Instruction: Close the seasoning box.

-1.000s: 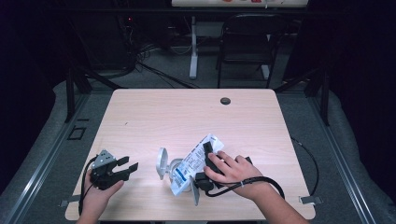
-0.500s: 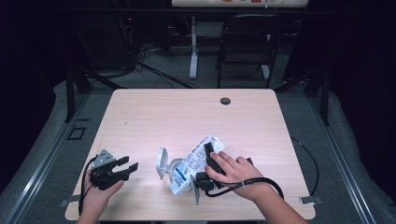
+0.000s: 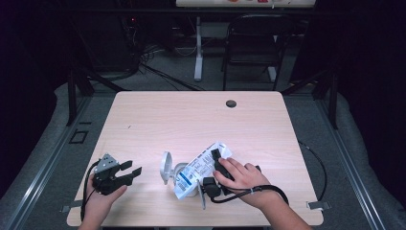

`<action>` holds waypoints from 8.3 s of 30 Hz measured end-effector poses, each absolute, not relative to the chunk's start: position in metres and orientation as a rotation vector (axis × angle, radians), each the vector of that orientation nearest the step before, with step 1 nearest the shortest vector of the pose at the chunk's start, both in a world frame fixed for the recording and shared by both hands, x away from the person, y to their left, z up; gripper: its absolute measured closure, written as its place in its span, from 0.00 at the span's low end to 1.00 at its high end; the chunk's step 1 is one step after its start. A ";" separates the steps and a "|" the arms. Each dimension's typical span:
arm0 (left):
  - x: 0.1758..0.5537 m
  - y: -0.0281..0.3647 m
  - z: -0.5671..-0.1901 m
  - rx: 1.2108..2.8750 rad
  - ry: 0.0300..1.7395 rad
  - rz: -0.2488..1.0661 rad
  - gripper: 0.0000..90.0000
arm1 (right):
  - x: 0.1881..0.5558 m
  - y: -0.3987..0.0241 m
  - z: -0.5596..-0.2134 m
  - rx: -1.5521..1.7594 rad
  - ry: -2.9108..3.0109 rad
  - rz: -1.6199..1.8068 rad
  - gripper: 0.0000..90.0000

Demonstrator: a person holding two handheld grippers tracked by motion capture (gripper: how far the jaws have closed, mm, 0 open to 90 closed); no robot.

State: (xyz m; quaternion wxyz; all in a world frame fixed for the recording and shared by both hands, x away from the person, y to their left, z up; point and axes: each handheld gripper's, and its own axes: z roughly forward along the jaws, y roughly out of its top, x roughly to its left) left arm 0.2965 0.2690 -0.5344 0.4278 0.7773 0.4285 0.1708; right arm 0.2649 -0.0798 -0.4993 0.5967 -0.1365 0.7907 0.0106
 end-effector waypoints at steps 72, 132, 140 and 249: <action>0.297 0.268 -0.536 1.943 1.072 0.431 0.55 | 0.264 -0.100 -0.510 0.106 1.998 0.432 0.95; 0.298 0.266 -0.541 1.960 1.071 0.417 0.55 | 0.289 -0.130 -0.524 0.816 2.061 1.023 0.96; 0.297 0.265 -0.541 1.966 1.071 0.419 0.55 | 0.291 -0.135 -0.528 0.882 2.041 1.078 0.96; 0.303 0.258 -0.542 1.977 1.048 0.406 0.55 | 0.307 -0.166 -0.566 1.153 2.132 1.050 0.61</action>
